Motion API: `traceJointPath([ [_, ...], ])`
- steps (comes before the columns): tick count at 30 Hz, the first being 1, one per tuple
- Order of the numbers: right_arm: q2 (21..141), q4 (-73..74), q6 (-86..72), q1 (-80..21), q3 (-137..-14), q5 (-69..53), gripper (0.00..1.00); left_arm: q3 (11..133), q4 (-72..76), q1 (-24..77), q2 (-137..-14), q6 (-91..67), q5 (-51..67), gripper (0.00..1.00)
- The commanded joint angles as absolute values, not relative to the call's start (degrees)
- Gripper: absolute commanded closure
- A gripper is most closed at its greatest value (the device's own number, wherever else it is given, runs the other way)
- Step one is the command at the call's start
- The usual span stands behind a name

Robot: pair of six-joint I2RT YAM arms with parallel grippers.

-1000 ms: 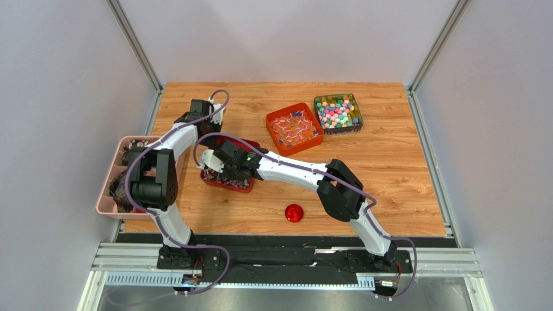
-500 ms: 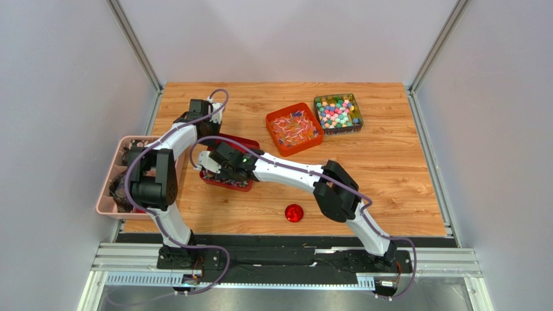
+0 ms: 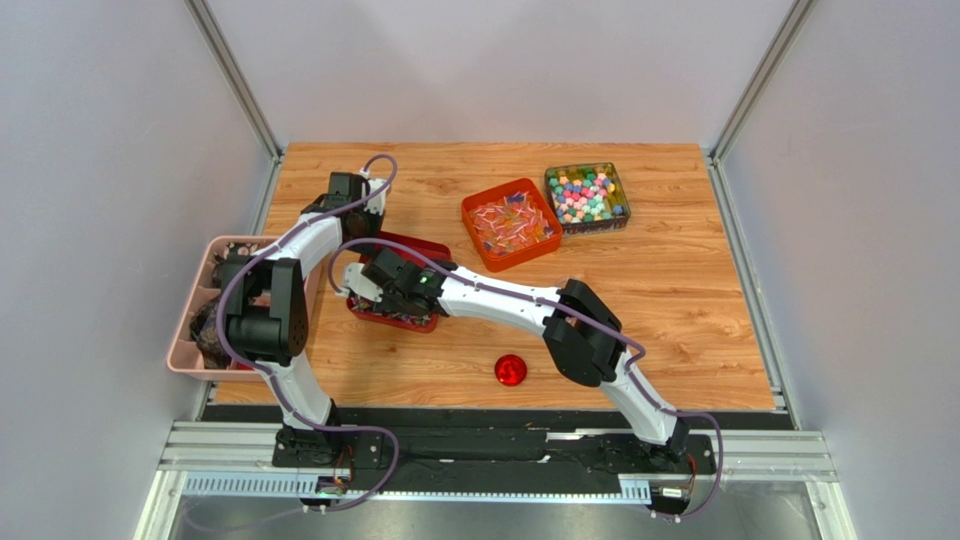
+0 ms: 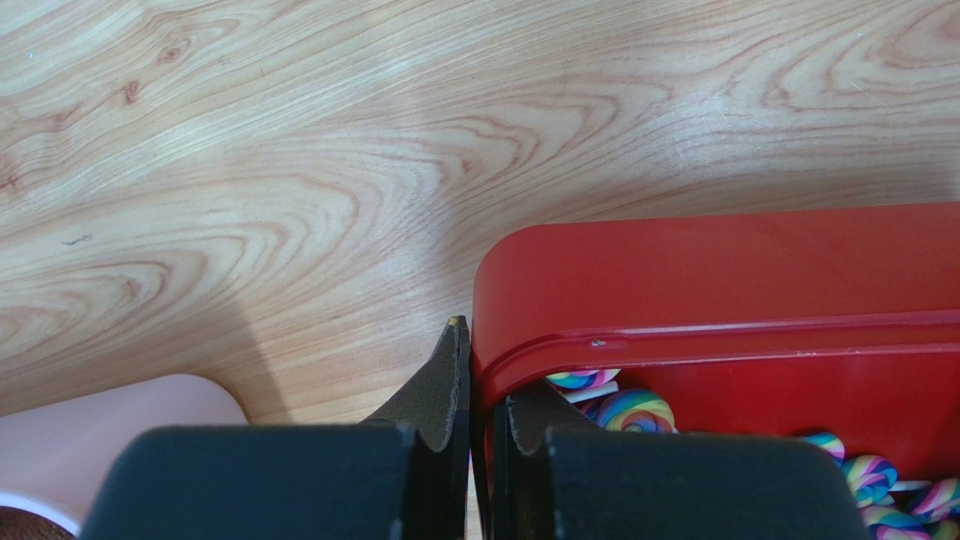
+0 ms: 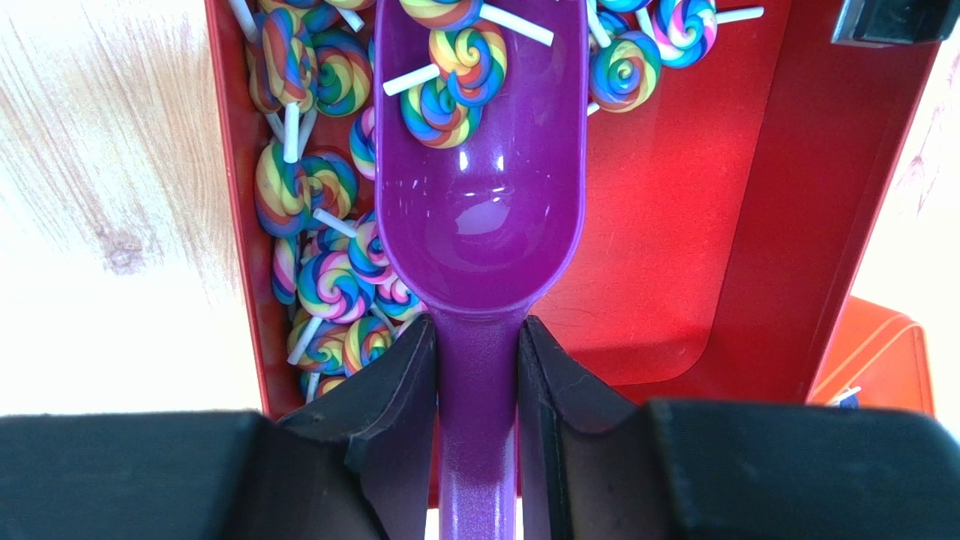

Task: Pack the candies
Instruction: Scoop the fake candies from the storage box.

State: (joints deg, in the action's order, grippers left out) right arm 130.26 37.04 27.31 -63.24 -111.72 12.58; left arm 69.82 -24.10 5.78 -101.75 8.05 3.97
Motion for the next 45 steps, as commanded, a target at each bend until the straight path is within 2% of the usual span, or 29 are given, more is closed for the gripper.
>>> traceJointPath([
  [1, 135.3, 35.8, 27.3, -62.6, -111.1, 13.1, 0.73, 72.7, -26.6, 6.7, -99.8, 4.6, 11.4, 1.0],
  [3, 135.3, 35.9, 27.3, -62.6, -111.2, 13.3, 0.68, 72.8, -26.6, 6.7, -99.8, 4.5, 11.5, 1.0],
  [8, 135.6, 36.3, 27.2, -62.7, -111.2, 13.1, 0.65, 72.7, -26.6, 6.7, -99.8, 4.6, 11.5, 1.0],
  [11, 135.6, 36.3, 27.2, -62.5, -111.2, 13.0, 0.66, 72.7, -26.6, 6.7, -99.8, 4.6, 11.5, 1.0],
  [13, 135.5, 36.2, 27.0, -62.5, -111.5, 12.7, 0.7, 72.7, -26.5, 6.7, -99.8, 4.6, 11.6, 1.0],
  [14, 135.5, 36.3, 26.9, -62.6, -111.6, 12.5, 0.75, 72.7, -26.6, 6.7, -99.8, 4.5, 11.6, 1.0],
  [15, 135.6, 36.3, 26.8, -62.4, -112.0, 12.4, 0.92, 72.7, -26.5, 6.7, -99.8, 4.5, 11.5, 1.0],
  [16, 135.6, 36.2, 26.4, -62.4, -112.1, 12.5, 0.99, 72.7, -26.6, 6.7, -99.8, 4.5, 11.6, 1.0],
  [34, 122.3, 34.7, 26.0, -60.3, -104.3, 4.3, 1.0, 73.2, -26.9, 6.6, -101.7, 4.9, 10.9, 1.0],
  [38, 120.9, 34.3, 25.3, -59.2, -103.1, 1.4, 1.0, 73.4, -27.2, 6.5, -102.1, 4.9, 10.9, 1.0],
  [45, 121.8, 33.3, 25.2, -58.7, -102.8, 3.3, 1.0, 73.2, -27.2, 6.5, -101.7, 5.2, 10.4, 1.0],
])
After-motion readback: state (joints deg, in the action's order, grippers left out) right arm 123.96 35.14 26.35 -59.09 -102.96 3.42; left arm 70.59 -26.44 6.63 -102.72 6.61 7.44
